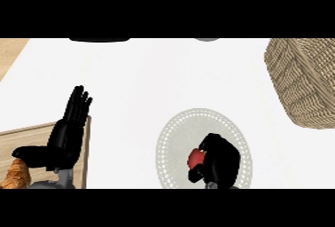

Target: Pick the bell pepper from the placemat and place it in the basket

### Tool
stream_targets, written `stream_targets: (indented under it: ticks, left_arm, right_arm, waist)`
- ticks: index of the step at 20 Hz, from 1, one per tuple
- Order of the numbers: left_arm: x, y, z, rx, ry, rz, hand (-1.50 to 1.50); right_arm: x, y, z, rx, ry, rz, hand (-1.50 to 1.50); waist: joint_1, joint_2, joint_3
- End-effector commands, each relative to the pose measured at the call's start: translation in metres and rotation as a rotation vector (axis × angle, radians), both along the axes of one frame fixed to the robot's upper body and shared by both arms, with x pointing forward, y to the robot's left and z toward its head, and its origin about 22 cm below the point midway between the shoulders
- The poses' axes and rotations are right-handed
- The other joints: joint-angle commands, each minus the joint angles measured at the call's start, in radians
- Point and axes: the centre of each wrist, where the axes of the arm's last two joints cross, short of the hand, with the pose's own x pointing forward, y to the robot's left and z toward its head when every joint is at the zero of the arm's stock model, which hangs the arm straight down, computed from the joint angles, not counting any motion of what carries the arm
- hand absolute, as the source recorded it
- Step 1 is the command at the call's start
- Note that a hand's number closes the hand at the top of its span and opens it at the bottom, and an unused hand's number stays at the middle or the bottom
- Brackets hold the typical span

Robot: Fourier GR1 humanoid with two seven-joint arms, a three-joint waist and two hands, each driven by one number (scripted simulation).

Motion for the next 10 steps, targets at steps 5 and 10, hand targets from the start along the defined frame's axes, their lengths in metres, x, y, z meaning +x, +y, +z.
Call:
stream_targets:
  ticks: [5,10]
  left_arm:
    - [0.014,0.001,0.017,-0.006,-0.021,-0.002,0.00]
    - [0.008,-0.003,0.013,-0.007,-0.045,-0.019,0.00]
  right_arm:
    - [0.015,0.021,0.000,-0.076,-0.011,-0.151,1.50]
    - [0.100,-0.088,0.017,-0.010,0.045,-0.487,1.50]
  waist:
    - [0.004,0.013,0.007]
    - [0.025,0.060,0.009]
